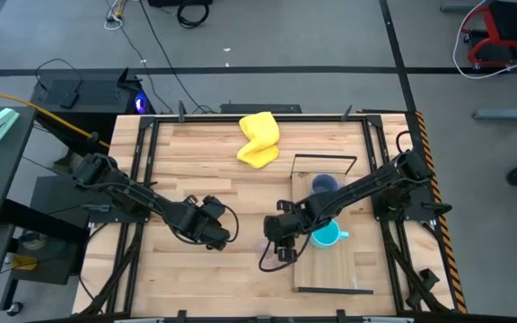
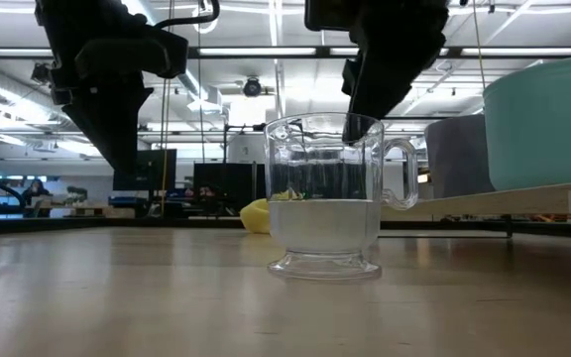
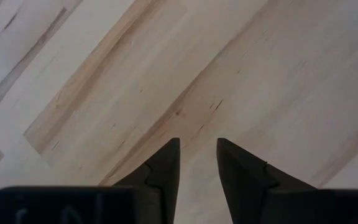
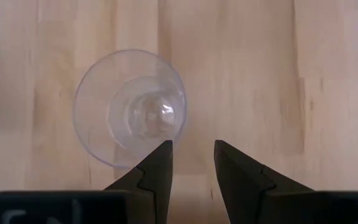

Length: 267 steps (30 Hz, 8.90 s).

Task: Stack small to large cups/mugs on shelf
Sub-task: Put the transparent mug on the shelf, then return to Home Position

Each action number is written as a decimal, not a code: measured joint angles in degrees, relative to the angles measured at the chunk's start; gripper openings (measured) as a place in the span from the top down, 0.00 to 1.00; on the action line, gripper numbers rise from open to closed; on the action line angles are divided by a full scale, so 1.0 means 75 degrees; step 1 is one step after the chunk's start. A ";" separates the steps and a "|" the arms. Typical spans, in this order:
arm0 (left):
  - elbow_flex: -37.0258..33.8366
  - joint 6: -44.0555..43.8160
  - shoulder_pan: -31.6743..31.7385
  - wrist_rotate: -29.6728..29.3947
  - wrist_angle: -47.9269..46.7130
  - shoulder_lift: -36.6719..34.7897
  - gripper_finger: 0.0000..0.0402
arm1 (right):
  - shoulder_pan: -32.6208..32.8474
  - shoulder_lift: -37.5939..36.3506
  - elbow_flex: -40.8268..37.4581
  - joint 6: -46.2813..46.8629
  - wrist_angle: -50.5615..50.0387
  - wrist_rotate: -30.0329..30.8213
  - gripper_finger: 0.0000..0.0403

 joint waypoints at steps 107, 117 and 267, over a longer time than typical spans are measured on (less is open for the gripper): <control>0.0000 0.1410 0.0003 -0.0403 0.0478 0.0000 0.71 | 0.1804 0.0092 0.3601 0.4384 -0.5767 0.1517 1.00; 0.0000 0.1507 0.0000 -0.0515 0.0506 0.0003 0.71 | 0.3110 0.0092 0.3598 0.6721 -0.6822 0.2034 1.00; -0.0966 0.8407 -0.0856 0.2904 0.6966 -0.3615 0.72 | 0.3013 -0.5016 -0.2966 -0.1003 0.6999 -0.3137 0.76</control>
